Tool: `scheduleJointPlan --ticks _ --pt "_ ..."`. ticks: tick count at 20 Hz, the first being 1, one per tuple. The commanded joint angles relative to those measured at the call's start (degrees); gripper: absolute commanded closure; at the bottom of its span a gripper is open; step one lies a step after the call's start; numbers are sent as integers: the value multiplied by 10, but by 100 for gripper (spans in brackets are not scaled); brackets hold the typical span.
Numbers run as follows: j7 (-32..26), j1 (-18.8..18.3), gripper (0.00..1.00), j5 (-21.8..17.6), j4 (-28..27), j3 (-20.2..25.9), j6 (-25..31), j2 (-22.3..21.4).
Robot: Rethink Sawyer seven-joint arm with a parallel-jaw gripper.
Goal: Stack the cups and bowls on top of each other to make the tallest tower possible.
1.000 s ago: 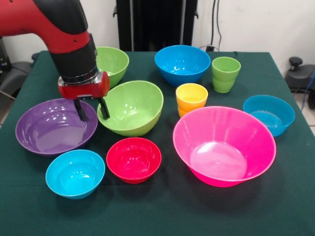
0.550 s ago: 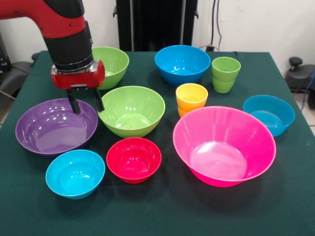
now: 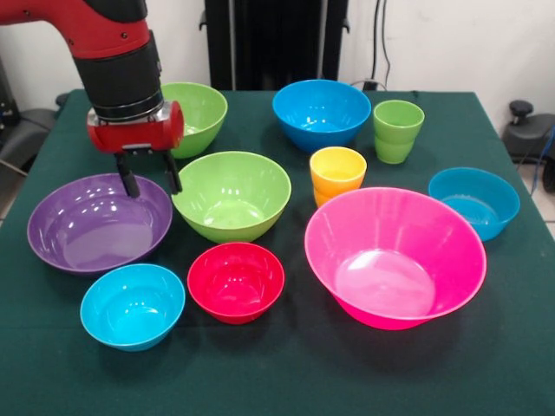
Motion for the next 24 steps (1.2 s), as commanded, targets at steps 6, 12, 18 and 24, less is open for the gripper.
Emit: scheduleJointPlan --ticks 6,12,18,24 --pt "-57 38 0 -47 16 -13 -53 36" --pt "-63 41 0 -59 0 -19 -67 48" --pt "-61 53 0 -80 -31 -39 -72 71" --pt "-81 51 0 -89 -64 -46 -76 108"
